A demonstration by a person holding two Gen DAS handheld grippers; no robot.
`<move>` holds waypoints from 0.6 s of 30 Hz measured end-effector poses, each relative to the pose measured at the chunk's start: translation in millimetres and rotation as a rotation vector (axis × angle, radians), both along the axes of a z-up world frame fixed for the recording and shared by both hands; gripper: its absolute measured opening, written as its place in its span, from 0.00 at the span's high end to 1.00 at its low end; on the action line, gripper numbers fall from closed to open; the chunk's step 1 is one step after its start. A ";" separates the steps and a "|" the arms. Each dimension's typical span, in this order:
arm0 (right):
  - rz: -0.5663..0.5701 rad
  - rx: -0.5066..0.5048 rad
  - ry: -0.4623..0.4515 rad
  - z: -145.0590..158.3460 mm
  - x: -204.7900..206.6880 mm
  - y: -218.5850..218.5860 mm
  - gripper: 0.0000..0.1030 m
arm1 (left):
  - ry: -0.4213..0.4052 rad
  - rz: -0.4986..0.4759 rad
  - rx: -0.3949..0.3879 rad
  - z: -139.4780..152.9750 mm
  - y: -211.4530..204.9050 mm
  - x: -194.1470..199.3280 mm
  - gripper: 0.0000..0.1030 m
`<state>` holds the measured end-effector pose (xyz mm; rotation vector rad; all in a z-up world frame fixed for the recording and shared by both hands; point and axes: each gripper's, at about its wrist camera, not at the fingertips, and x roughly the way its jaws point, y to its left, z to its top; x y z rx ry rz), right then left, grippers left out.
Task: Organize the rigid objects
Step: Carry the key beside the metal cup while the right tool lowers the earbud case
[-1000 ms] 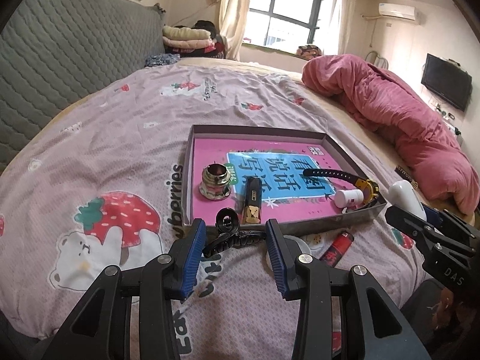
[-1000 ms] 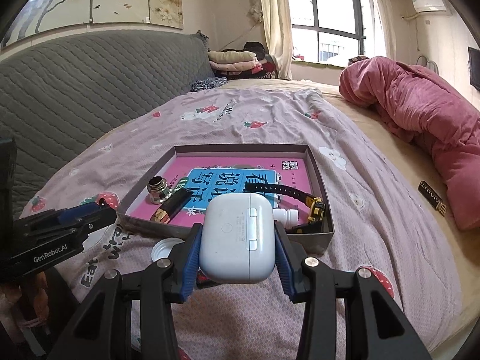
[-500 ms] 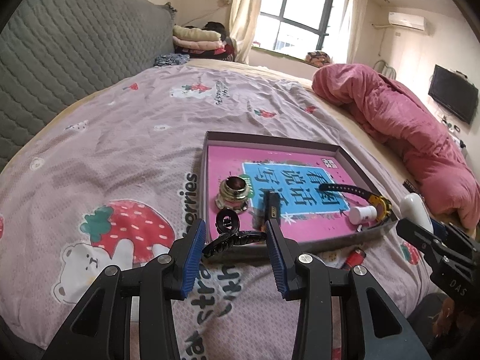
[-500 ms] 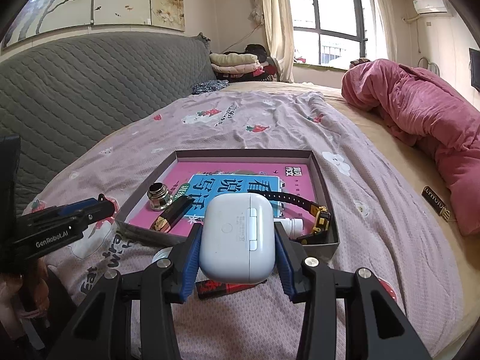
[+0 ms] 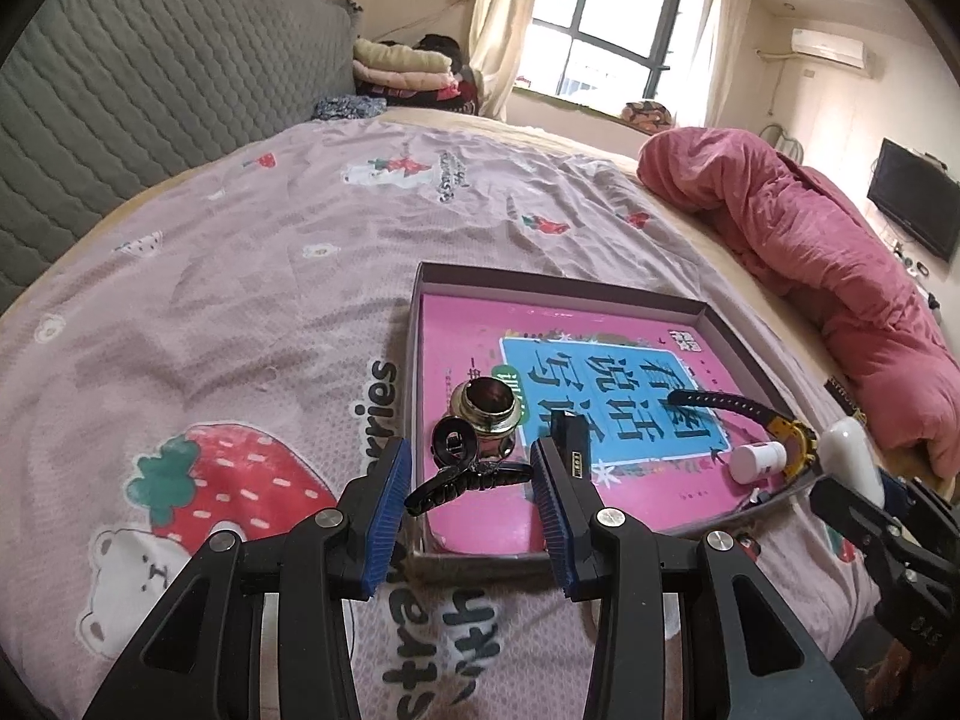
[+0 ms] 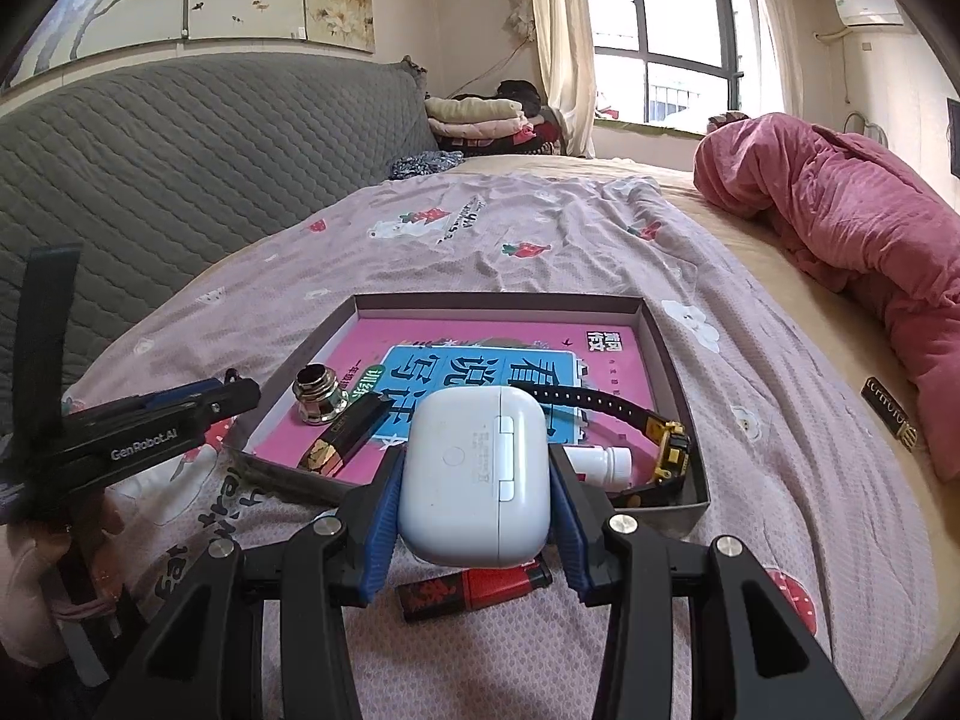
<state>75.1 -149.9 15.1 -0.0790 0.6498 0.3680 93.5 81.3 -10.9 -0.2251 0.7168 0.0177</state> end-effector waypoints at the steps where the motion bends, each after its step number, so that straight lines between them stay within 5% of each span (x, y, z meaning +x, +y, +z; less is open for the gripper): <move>1: -0.001 0.000 -0.001 0.5 1.2 0.4 0.57 | 0.003 -0.002 -0.006 -1.3 -0.3 1.8 0.59; 18: -0.009 0.019 0.012 5.2 37.7 16.4 0.57 | 0.067 -0.059 0.000 -24.7 -7.4 33.1 0.59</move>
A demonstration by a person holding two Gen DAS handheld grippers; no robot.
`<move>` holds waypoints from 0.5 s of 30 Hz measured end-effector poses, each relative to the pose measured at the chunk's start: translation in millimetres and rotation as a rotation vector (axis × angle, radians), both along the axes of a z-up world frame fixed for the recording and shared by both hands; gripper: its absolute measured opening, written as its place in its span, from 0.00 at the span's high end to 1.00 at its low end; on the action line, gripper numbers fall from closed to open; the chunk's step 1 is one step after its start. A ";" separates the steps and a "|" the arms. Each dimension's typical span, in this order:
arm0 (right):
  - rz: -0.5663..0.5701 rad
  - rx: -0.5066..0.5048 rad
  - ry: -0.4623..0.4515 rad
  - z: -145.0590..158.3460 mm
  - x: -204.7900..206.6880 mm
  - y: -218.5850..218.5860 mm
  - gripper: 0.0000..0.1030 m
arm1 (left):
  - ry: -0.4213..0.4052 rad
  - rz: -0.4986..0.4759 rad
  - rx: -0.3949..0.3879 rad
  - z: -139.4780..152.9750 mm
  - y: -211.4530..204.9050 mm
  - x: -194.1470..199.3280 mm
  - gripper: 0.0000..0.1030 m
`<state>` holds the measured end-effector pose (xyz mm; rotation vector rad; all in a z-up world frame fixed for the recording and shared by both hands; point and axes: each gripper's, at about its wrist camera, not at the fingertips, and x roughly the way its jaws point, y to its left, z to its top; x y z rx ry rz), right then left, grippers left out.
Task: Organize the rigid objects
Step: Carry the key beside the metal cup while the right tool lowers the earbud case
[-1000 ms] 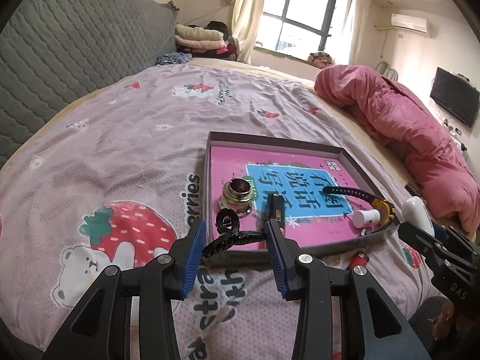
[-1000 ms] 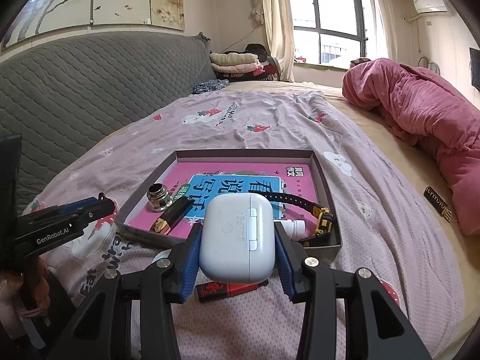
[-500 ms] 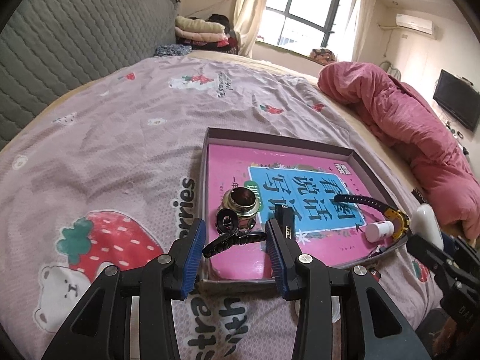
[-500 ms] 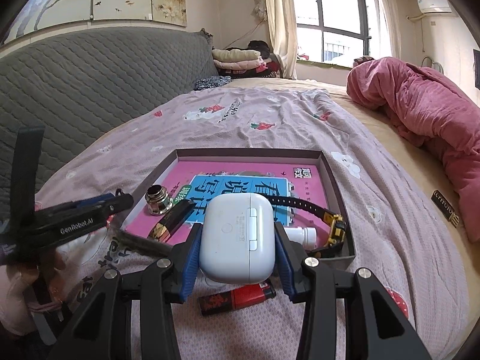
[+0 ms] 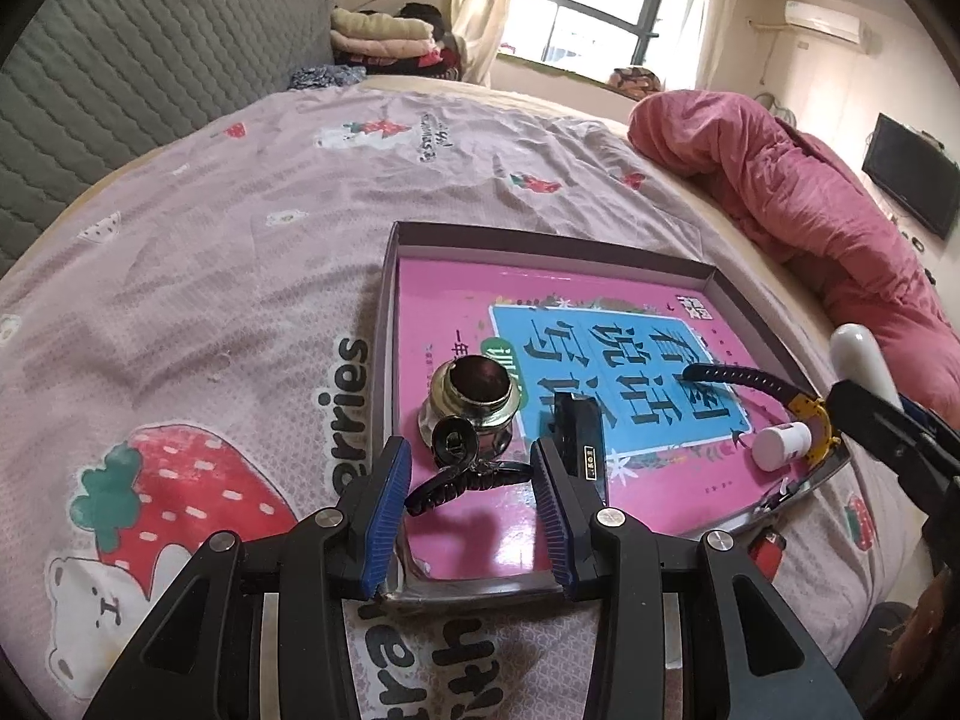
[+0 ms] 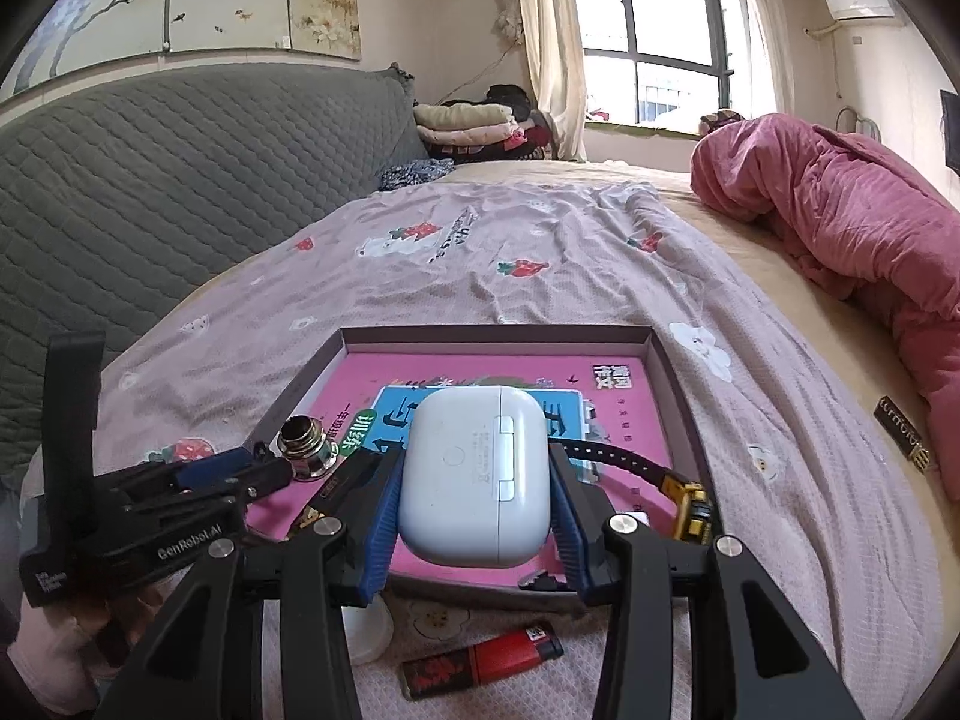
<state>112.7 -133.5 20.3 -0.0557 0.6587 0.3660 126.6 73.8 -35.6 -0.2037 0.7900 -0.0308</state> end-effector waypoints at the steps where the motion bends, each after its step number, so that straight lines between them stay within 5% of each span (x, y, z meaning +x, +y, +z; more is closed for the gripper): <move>1: 0.004 -0.004 0.003 -1.1 1.0 2.0 0.57 | 0.001 -0.005 0.000 -0.1 -0.7 0.4 0.59; 15: 0.068 -0.087 0.082 -27.1 17.3 30.3 0.57 | 0.023 -0.036 -0.006 -8.2 -6.8 5.5 0.59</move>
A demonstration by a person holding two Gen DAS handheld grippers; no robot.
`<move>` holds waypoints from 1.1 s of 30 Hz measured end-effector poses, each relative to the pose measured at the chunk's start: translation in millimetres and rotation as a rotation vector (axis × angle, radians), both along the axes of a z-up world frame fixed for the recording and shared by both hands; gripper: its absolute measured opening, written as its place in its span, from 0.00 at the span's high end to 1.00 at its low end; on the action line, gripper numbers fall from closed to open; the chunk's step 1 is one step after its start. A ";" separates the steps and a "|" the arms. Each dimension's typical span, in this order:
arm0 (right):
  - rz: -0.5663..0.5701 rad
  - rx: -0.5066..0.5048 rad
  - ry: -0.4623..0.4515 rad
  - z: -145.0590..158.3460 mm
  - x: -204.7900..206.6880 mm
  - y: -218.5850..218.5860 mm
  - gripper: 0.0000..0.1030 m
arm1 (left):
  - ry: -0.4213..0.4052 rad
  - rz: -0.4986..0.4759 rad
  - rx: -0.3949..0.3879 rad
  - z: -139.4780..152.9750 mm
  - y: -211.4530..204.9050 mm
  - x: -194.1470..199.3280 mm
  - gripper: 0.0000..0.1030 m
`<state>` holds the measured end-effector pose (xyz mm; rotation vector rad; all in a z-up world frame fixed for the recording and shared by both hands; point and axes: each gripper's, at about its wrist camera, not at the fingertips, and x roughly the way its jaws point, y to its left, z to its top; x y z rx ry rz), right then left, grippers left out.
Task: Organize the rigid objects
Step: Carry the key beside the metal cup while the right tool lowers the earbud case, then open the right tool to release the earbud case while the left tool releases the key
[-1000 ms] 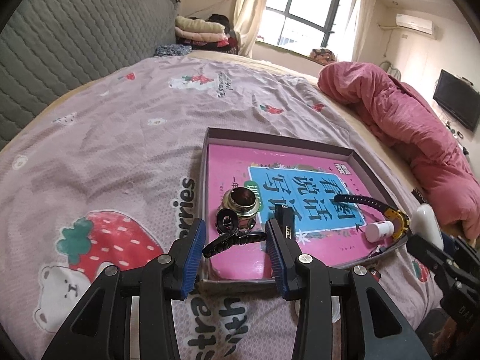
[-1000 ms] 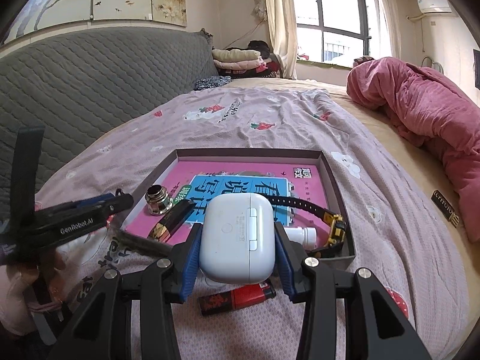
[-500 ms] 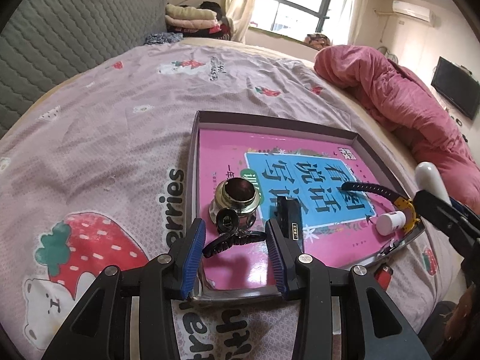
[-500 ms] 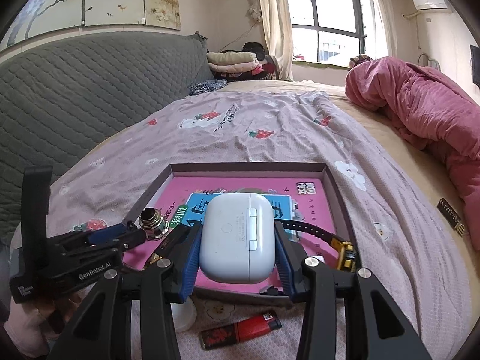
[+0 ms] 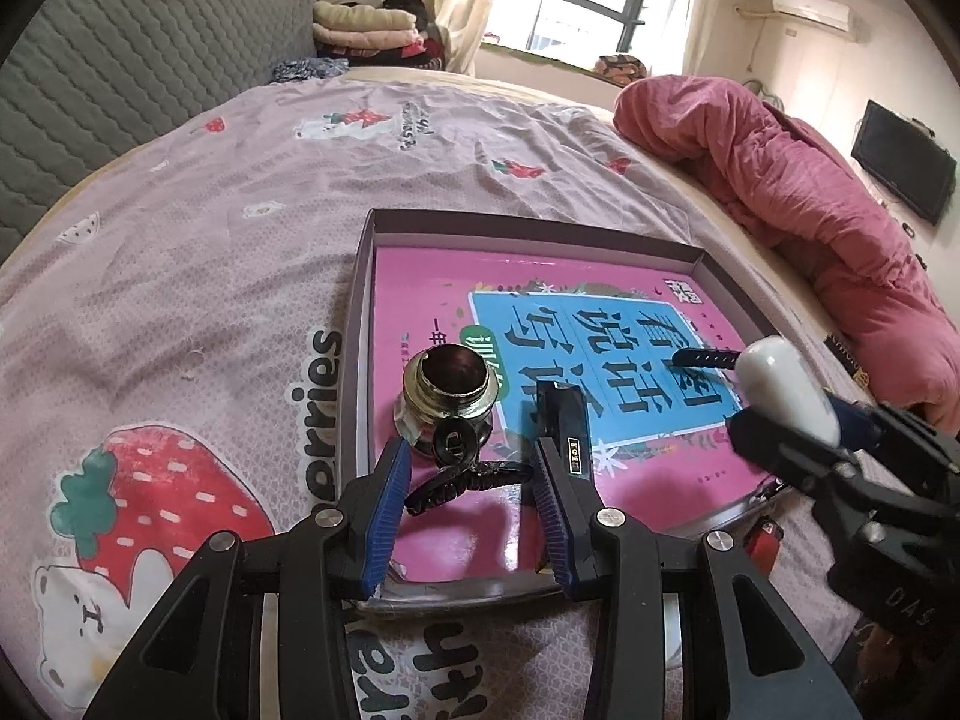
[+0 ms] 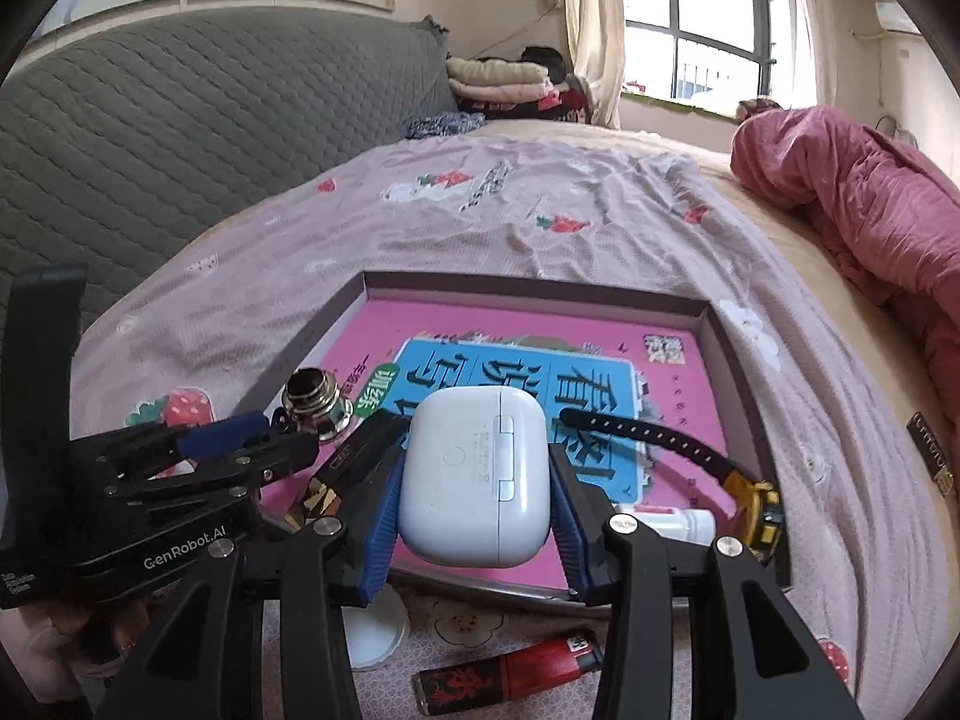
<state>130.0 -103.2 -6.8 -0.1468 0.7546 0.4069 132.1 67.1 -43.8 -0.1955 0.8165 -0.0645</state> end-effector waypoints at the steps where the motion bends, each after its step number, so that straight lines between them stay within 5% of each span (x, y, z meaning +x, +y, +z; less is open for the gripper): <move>1: 0.003 -0.005 0.005 -1.6 0.9 1.0 0.57 | 0.001 0.001 -0.001 -0.4 -0.5 0.7 0.59; 24: 0.017 -0.104 0.181 -26.6 28.7 15.9 0.57 | 0.073 -0.085 0.139 -3.1 -17.6 15.3 0.59; 33: 0.013 -0.117 0.212 -30.1 35.2 13.9 0.57 | 0.089 -0.111 0.092 -7.0 -19.9 16.0 0.59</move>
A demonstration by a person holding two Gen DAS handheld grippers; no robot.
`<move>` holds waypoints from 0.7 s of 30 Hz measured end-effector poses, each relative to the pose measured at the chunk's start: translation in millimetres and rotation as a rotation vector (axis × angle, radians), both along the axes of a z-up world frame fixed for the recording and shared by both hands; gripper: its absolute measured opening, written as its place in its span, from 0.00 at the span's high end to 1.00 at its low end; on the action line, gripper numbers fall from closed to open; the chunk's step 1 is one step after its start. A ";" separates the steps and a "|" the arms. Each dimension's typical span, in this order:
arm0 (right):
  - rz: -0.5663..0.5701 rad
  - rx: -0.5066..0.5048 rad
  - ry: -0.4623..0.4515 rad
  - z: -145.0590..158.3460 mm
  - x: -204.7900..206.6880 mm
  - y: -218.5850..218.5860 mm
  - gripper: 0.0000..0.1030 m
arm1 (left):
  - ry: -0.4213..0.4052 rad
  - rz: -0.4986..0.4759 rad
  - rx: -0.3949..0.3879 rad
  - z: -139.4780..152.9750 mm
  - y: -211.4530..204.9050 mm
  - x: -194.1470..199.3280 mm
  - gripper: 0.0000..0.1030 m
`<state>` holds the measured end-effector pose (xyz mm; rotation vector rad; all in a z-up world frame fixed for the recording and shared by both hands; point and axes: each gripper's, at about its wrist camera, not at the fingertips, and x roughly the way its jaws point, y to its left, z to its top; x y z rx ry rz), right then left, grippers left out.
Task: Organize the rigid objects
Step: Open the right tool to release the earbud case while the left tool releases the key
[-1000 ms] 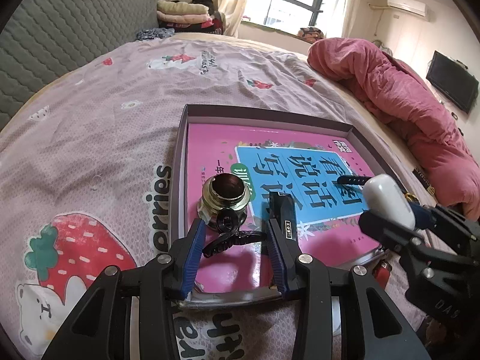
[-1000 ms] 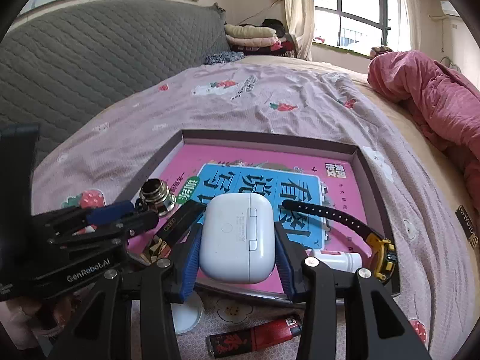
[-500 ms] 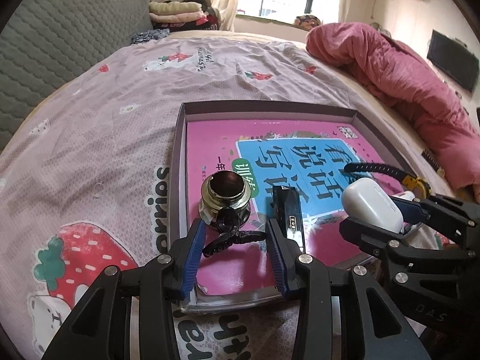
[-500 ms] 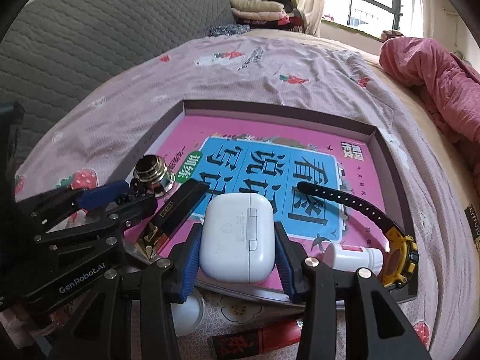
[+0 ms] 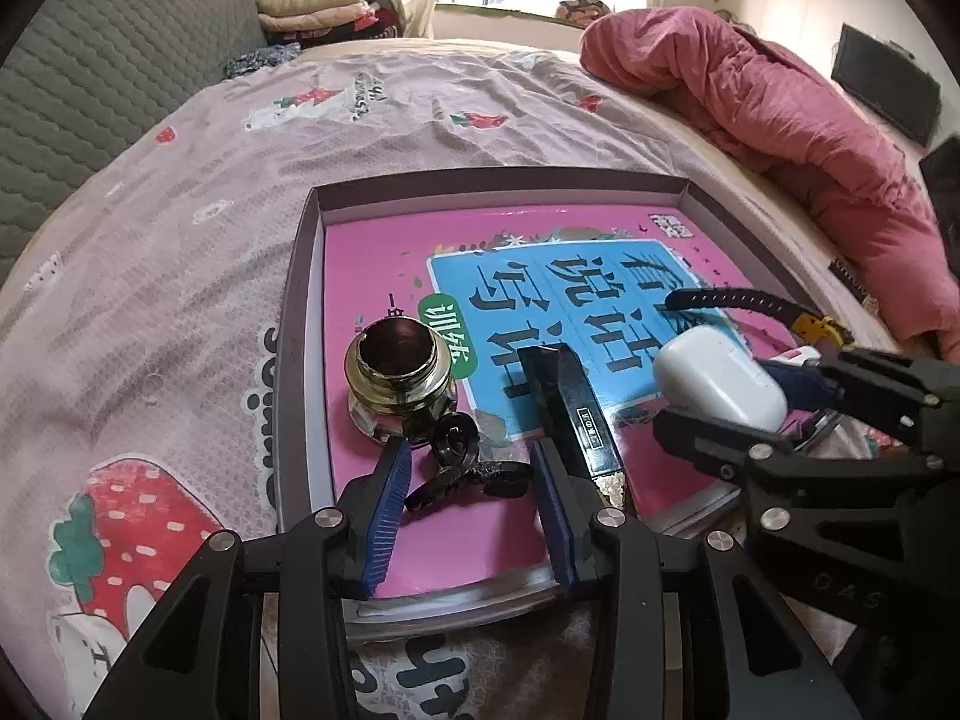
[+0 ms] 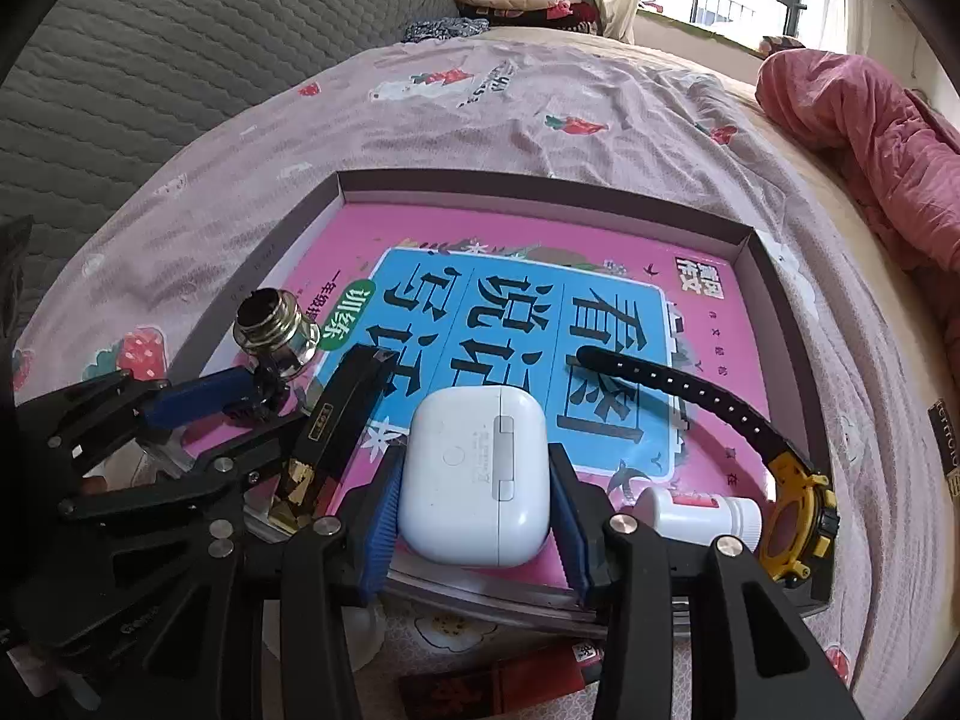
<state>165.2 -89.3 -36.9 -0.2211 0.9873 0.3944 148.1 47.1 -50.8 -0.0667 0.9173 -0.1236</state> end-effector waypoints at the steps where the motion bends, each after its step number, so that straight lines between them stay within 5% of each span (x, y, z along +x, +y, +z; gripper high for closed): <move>1: 0.003 -0.004 0.003 -1.0 0.0 0.4 0.57 | 0.000 0.000 -0.003 0.1 0.0 0.0 0.59; 21: -0.005 -0.049 0.072 -8.2 7.7 6.3 0.56 | 0.022 -0.013 0.005 -1.4 -1.0 1.6 0.59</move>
